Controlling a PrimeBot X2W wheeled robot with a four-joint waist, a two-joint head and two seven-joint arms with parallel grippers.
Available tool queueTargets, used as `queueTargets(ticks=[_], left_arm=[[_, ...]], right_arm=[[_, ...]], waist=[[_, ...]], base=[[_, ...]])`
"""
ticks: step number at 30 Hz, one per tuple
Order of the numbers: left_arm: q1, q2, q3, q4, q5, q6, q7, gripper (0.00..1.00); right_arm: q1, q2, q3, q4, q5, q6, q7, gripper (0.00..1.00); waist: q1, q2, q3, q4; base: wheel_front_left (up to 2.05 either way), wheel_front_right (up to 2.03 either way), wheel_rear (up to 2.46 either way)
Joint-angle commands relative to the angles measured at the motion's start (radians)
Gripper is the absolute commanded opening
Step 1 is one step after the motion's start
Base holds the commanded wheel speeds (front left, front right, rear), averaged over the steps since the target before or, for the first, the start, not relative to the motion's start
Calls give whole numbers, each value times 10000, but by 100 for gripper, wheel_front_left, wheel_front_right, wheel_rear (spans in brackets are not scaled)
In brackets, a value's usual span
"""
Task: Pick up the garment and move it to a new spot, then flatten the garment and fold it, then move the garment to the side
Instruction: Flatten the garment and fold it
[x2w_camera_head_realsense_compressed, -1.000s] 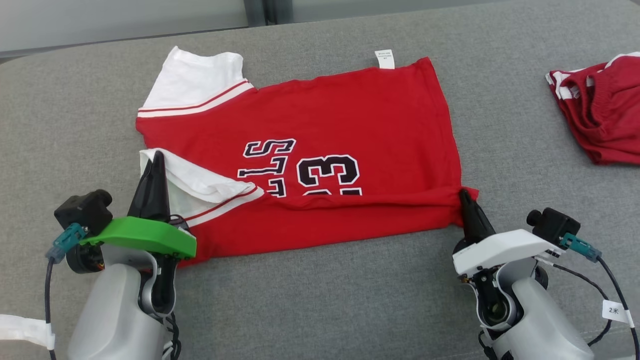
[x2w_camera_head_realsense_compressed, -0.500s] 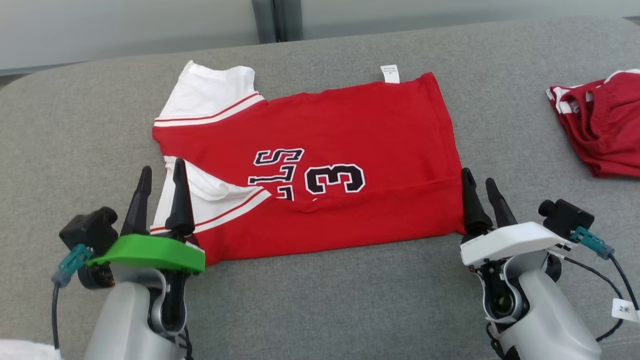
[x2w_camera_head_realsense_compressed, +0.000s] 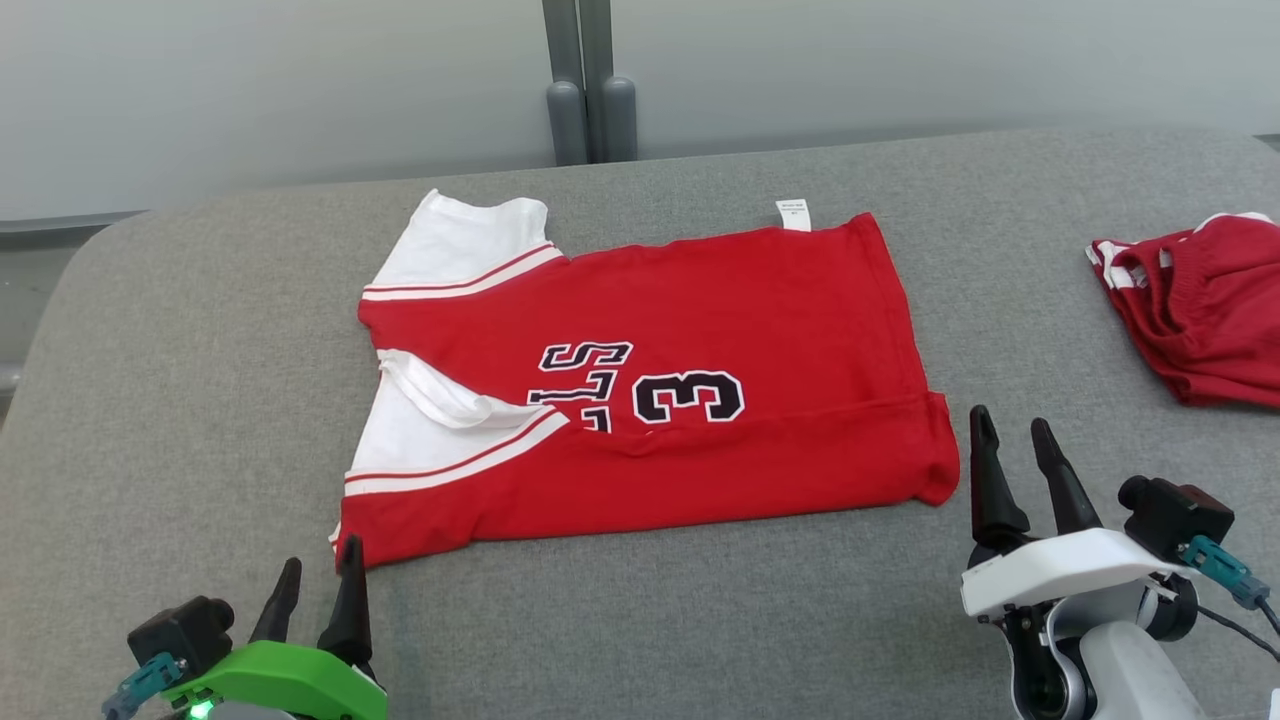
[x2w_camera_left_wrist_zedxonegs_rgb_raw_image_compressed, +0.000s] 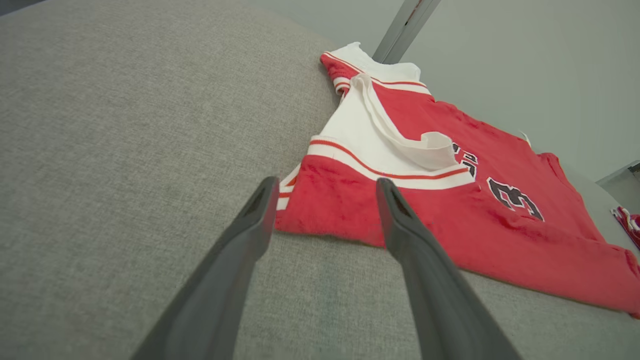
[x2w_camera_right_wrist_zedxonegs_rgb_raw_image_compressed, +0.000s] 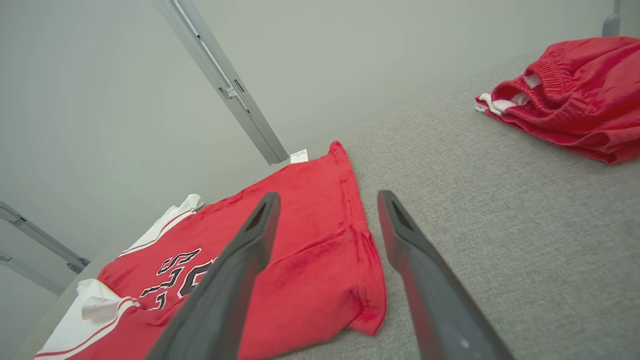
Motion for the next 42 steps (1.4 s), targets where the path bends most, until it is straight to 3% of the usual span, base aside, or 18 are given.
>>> queueTargets(ticks=[1,10,18,19,21,22,23,25,26,42], left_arm=[[50,84,8,54,-115,93,104,100],[-631,119,149,966,10,842,339,100],[-1051,226,12,1705,206,1143,468,100],[-1065,205,25,1757,189,1185,458,97],[-1103,204,47,1858,169,1251,410,55],[-1130,215,29,1913,193,1261,411,43],[-1145,206,6,1950,207,1264,411,38],[-1179,173,-50,2000,220,1218,391,7],[-1204,160,-71,1982,233,1179,299,0],[-868,201,-127,558,296,1114,-482,0]], right_arm=[[88,-5,65,-87,12,2,-27,100],[-160,-7,418,-416,-221,2,-28,100],[-171,-6,402,-429,-241,2,-28,100],[-181,-6,395,-423,-236,2,-28,100],[-184,-6,401,-404,-224,2,-28,100],[-181,-4,440,-387,-212,2,-28,100],[-176,-1,468,-364,-204,2,-28,100],[-154,-5,519,-256,-186,2,-23,100],[-136,-5,541,-163,-192,2,25,100],[-689,-6,230,2311,-1046,2,391,100]], waist=[[0,-1,5,-68],[0,-1,618,-617],[0,-1,842,-886],[0,-1,844,-895],[0,-1,839,-903],[0,-1,835,-903],[0,-1,827,-898],[0,-1,809,-877],[0,-1,791,-858],[0,-1,484,-127]], base=[[0,0,0],[0,0,0],[0,0,0],[0,0,0],[0,0,0],[0,0,0],[0,0,0],[0,0,0],[0,0,0],[0,0,0]])
